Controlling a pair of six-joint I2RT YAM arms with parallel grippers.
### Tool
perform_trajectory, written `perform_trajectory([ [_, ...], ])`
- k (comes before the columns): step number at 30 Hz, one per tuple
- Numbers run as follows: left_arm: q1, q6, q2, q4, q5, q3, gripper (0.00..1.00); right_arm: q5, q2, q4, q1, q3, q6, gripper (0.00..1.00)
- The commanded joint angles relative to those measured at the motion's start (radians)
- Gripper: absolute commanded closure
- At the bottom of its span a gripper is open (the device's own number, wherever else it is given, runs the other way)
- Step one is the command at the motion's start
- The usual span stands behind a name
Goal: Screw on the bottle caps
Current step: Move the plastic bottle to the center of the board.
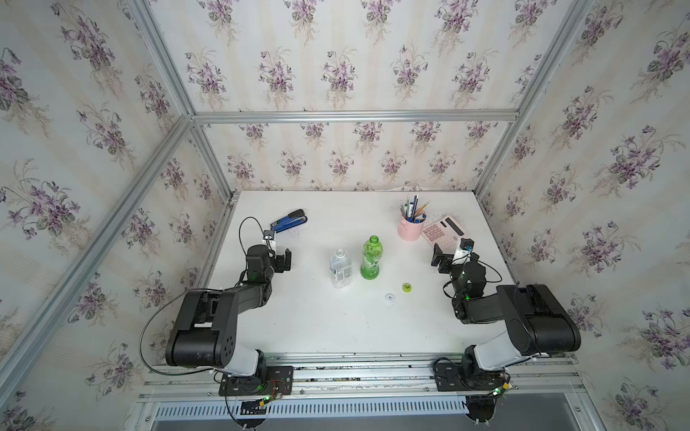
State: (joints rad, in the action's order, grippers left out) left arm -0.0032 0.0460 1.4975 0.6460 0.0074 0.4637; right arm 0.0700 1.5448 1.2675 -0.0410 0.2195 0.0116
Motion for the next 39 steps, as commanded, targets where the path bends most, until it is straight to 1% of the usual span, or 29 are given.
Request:
perform_trajectory([
  [1, 0.000, -0.001, 0.003, 0.017, 0.002, 0.006, 0.00, 0.001, -0.001, 0.020, -0.002, 0.001, 0.001, 0.00],
  [23, 0.000, 0.007, -0.007, 0.021, 0.014, 0.000, 0.00, 0.000, -0.001, 0.020, -0.001, 0.001, 0.002, 0.00],
  [25, -0.001, 0.008, -0.055, -0.029, 0.015, 0.007, 0.00, -0.005, -0.006, 0.028, -0.001, -0.003, 0.001, 0.00],
  [27, -0.001, -0.004, -0.158, -0.022, -0.011, -0.037, 0.00, -0.019, -0.065, 0.022, -0.011, -0.025, -0.015, 0.00],
  [28, -0.001, -0.006, -0.208, -0.026, -0.015, -0.059, 0.00, 0.001, -0.110, -0.014, -0.017, -0.031, -0.015, 0.00],
  [30, -0.001, -0.026, -0.339, -0.121, -0.010, -0.058, 0.00, -0.005, -0.225, -0.182, -0.019, -0.001, 0.004, 0.00],
  [34, -0.020, -0.066, -0.530, -0.313, 0.087, 0.009, 0.00, -0.063, -0.434, -0.635, -0.058, 0.171, 0.071, 0.00],
  [35, -0.032, -0.082, -0.556, -0.344, 0.114, 0.026, 0.00, -0.060, -0.461, -0.704, -0.067, 0.205, 0.079, 0.00],
  [36, -0.060, -0.105, -0.580, -0.371, 0.156, 0.049, 0.00, -0.063, -0.496, -0.802, -0.087, 0.259, 0.094, 0.00],
  [37, -0.094, -0.116, -0.594, -0.397, 0.210, 0.073, 0.00, -0.092, -0.518, -0.902, -0.105, 0.315, 0.100, 0.01],
  [38, -0.144, -0.111, -0.606, -0.430, 0.239, 0.098, 0.00, -0.119, -0.528, -0.978, -0.124, 0.363, 0.104, 0.02],
  [39, -0.219, -0.088, -0.616, -0.484, 0.227, 0.132, 0.00, -0.140, -0.533, -1.054, -0.155, 0.415, 0.111, 0.02],
])
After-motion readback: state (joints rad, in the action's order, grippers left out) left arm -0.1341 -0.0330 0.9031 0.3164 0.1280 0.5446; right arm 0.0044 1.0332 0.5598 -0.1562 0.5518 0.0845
